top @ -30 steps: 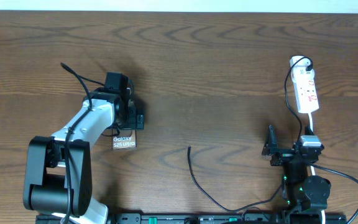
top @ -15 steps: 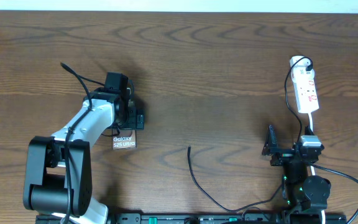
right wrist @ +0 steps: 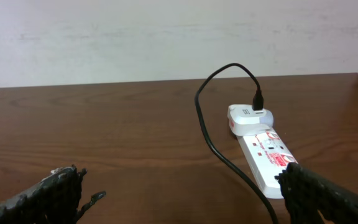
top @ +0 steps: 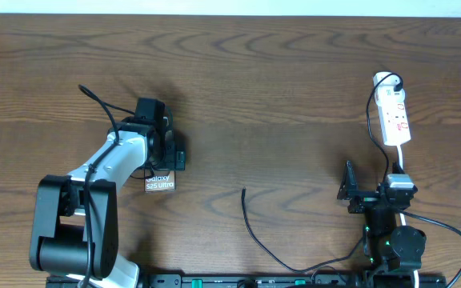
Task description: Plug charger to phone and switch on socket
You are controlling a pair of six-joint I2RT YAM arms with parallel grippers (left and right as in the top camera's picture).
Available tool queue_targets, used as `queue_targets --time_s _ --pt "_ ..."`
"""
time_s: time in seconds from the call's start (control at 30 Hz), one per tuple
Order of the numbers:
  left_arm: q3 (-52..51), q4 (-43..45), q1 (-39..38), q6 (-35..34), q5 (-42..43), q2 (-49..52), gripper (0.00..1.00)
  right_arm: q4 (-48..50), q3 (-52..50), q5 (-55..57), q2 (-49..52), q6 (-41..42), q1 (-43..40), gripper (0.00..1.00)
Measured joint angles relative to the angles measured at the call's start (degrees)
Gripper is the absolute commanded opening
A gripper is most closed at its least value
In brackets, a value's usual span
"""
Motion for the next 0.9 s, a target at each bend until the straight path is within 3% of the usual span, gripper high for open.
queue_targets --time_s 0.77,0.9 --pt "-0.1 0.7 0.0 0.0 0.0 0.0 0.99 0.0 0.0 0.0 0.0 0.0 0.0 0.99" --pt "-0.1 0.7 0.0 0.0 0.0 0.0 0.94 0.0 0.0 0.0 0.0 0.0 0.0 0.99"
